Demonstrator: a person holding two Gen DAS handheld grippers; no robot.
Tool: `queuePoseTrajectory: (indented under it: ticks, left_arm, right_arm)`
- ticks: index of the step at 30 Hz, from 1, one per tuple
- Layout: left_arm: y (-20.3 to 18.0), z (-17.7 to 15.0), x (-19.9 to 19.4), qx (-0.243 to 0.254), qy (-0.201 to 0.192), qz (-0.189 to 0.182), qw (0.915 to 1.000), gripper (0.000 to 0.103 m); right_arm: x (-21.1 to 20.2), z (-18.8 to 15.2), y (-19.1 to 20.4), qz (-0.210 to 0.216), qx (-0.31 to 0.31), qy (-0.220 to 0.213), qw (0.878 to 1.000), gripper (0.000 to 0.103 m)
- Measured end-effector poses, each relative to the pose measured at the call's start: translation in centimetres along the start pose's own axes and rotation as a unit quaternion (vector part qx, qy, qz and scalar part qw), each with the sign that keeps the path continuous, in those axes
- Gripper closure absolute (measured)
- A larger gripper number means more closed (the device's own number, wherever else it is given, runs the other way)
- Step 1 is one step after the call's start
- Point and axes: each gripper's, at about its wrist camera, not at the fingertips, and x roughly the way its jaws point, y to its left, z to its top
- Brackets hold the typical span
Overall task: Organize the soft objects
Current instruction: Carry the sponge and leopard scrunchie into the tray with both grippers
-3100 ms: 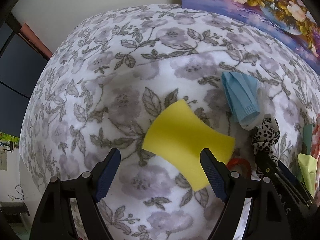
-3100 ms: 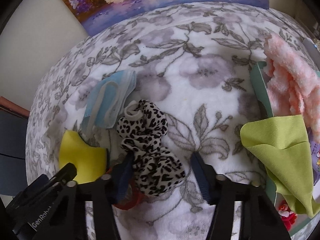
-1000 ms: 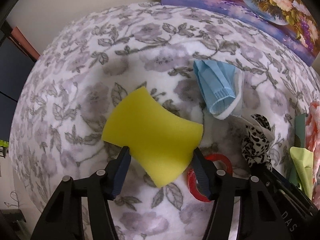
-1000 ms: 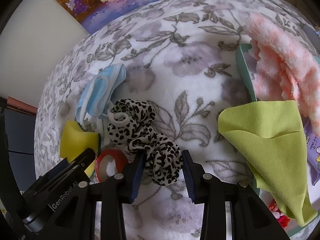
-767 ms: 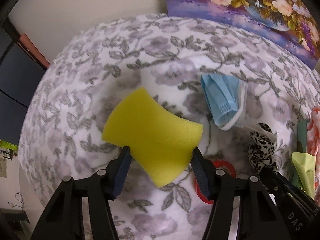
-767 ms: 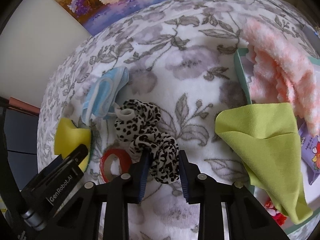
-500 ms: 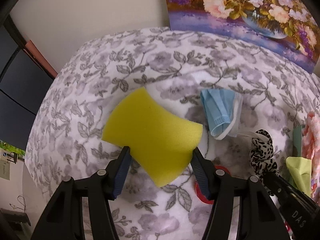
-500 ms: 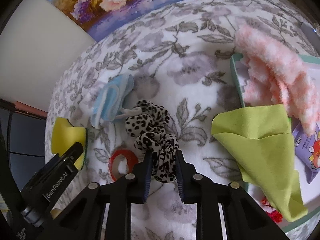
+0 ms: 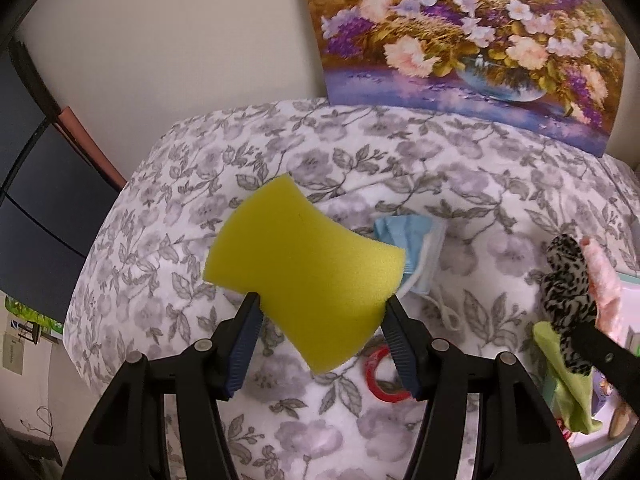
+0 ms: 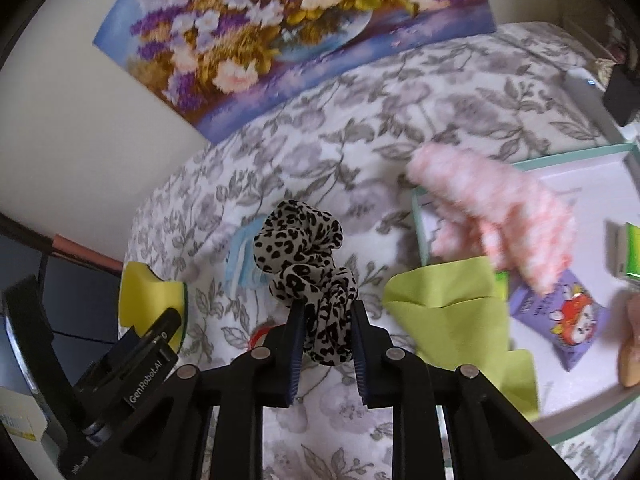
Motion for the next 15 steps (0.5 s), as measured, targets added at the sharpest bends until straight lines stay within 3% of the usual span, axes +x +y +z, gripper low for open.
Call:
queuePoseTrajectory:
  ticks: [8, 15]
  left_arm:
    - [-2.9, -0.1, -2.6, 0.024, -0.022, -0.007, 0.9994, 0.041]
    - [-8.0, -1.2, -5.1, 0.081, -0.049, -0.014, 0.9954, 0.041]
  right_arm:
    - [-4.3, 0.6, -4.1, -0.03, 0.033, -0.042, 0.998, 0.08]
    - [-6.7, 0.7, -9.2, -0.052, 0.078, -0.053, 0.994, 0.08]
